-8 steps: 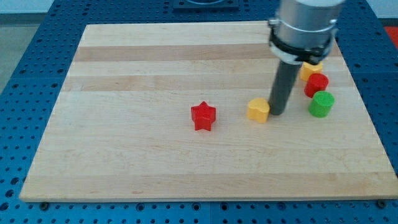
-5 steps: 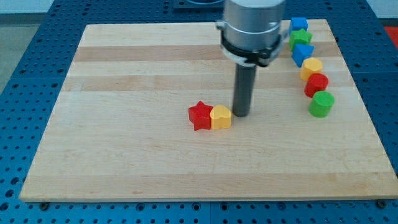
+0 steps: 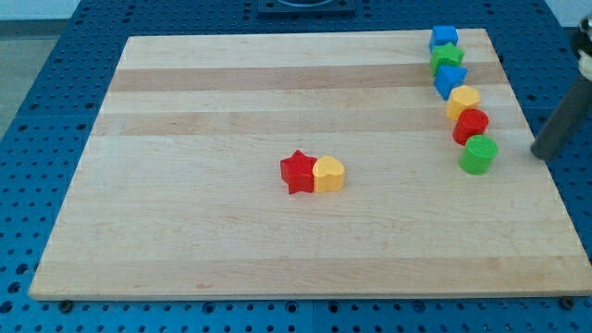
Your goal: Push the red circle to the yellow heart
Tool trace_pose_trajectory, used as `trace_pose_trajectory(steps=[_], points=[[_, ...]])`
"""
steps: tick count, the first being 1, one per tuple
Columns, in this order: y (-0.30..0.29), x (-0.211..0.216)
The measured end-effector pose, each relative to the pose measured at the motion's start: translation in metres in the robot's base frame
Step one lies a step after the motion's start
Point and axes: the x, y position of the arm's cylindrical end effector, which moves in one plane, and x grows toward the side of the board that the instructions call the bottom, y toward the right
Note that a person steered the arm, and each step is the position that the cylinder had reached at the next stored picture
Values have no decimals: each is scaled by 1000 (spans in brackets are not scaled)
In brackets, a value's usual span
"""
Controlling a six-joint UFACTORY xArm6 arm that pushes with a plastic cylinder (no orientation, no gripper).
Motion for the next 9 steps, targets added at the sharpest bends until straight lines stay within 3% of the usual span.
trace_pose_trajectory(steps=[1, 4, 6, 9], points=[[-21, -29], [-111, -35], [-133, -28], [-135, 20]])
